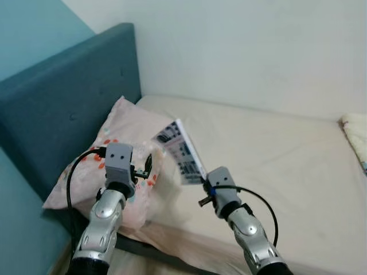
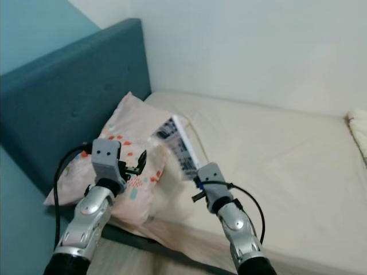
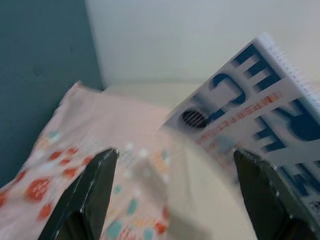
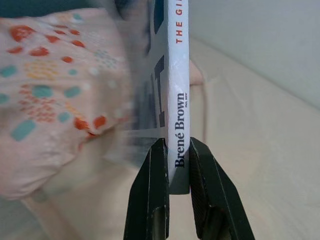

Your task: Clean up the room

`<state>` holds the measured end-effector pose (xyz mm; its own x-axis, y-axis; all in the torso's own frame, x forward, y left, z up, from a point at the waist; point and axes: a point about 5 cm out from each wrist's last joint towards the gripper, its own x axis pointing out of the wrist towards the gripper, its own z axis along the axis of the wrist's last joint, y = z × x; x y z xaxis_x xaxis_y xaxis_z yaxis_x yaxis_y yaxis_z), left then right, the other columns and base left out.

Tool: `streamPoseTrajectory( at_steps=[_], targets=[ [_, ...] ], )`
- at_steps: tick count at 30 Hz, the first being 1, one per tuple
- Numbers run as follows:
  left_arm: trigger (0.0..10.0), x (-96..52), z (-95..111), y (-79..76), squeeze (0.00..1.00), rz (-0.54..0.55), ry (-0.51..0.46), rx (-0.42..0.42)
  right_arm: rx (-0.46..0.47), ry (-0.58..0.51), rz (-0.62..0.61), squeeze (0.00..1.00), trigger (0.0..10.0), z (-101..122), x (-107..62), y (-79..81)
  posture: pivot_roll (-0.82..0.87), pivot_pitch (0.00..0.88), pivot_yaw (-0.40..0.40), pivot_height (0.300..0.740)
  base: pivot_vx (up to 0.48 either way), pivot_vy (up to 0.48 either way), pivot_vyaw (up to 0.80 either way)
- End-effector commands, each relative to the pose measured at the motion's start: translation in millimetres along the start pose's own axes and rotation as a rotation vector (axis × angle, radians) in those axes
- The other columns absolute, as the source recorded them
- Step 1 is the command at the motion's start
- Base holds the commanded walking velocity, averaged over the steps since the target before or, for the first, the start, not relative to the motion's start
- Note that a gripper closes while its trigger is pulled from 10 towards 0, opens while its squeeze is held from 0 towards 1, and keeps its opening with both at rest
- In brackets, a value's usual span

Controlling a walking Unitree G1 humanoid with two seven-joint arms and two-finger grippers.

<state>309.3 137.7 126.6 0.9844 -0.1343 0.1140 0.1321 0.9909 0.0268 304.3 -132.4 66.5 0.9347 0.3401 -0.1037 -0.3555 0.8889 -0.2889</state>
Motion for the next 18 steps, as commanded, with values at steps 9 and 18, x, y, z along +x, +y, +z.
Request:
streamPoseTrajectory(
  at_steps=[9, 18],
  targets=[
    [10.0, -3.8, -3.1, 0.3, 0.0, 0.003, 0.007, 0.002, -0.008, -0.023, -0.041, 0.0, 10.0, 3.4, -1.3, -8.0, 0.01, 0.0, -0.029, 0.74, 0.0, 0.0, 0.0],
    [10.0, -6.0, -3.7, 0.9, 0.0, -0.003, 0.002, -0.009, 0.011, -0.02, -0.083, 0.0, 10.0, 3.2, -0.6, -11.3, 0.02, 0.0, -0.021, 0.74, 0.0, 0.0, 0.0]
  ],
)
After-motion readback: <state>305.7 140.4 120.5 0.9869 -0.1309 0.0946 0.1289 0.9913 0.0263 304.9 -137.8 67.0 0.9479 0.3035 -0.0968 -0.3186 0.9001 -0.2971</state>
